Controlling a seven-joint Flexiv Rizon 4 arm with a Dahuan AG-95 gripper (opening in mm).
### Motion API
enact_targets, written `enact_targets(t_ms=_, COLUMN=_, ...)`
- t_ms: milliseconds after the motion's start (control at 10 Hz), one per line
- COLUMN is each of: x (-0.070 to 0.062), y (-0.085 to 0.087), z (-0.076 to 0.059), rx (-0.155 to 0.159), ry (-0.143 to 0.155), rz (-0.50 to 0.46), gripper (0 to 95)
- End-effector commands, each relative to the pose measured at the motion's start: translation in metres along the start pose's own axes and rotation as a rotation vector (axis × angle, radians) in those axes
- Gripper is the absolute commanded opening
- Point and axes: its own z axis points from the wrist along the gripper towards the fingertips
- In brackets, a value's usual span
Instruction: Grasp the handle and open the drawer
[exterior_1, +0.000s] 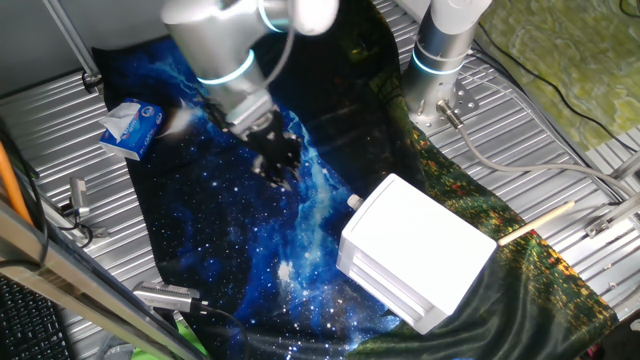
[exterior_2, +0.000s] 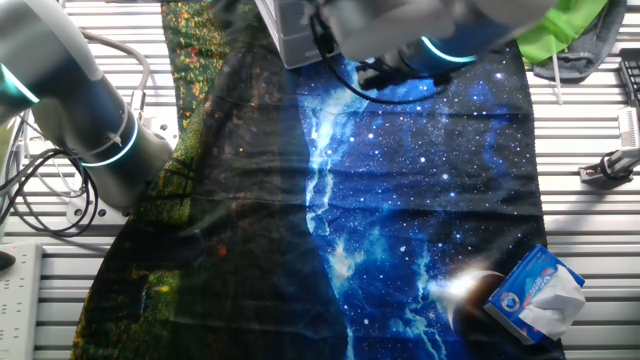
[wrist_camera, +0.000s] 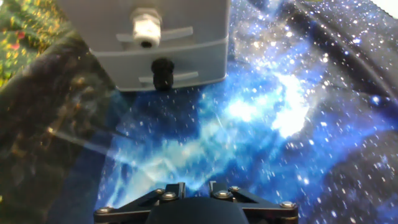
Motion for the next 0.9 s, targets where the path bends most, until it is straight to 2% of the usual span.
enact_targets(t_ms=100, x=-0.011, y=0.001, z=0.012, rx=0.010, ry=-0.005, rz=-0.010, gripper=19.0)
enact_targets(t_ms=500, x=-0.036, y=0.006, z=0.031, rx=0.015, ry=-0.014, rz=-0.043, gripper=19.0)
enact_targets(t_ms=900, x=-0.051, y=0.014, z=0.043, rx=0.021, ry=-0.015, rz=-0.069, gripper=19.0)
